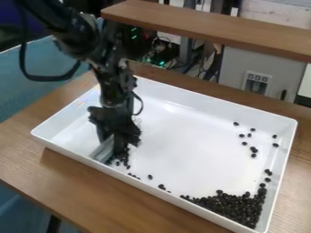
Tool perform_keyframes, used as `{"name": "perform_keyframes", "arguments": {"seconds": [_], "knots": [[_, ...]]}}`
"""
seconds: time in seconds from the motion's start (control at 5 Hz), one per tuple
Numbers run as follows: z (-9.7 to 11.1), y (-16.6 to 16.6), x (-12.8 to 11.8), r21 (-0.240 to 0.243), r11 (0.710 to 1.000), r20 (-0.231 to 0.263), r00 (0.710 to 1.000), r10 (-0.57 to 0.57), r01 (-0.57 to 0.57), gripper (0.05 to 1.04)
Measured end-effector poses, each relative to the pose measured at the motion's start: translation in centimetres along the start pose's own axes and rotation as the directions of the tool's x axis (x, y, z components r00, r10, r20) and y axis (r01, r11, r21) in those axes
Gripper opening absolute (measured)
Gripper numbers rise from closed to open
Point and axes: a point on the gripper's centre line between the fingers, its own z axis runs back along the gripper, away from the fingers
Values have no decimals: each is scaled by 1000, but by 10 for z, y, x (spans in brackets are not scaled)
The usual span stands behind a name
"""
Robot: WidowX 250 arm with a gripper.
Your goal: Sweep into pile
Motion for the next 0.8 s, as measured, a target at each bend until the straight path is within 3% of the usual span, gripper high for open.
{"name": "perform_keyframes", "arguments": {"seconds": [0.2, 0.4, 0.8], "knots": [[3, -29, 1, -24, 999, -17, 1000, 21, -22, 404], [6, -58, 3, -17, 1000, -5, 1000, -10, 10, 404], [13, -107, 7, -16, 999, 52, 998, -27, 28, 405]]}}
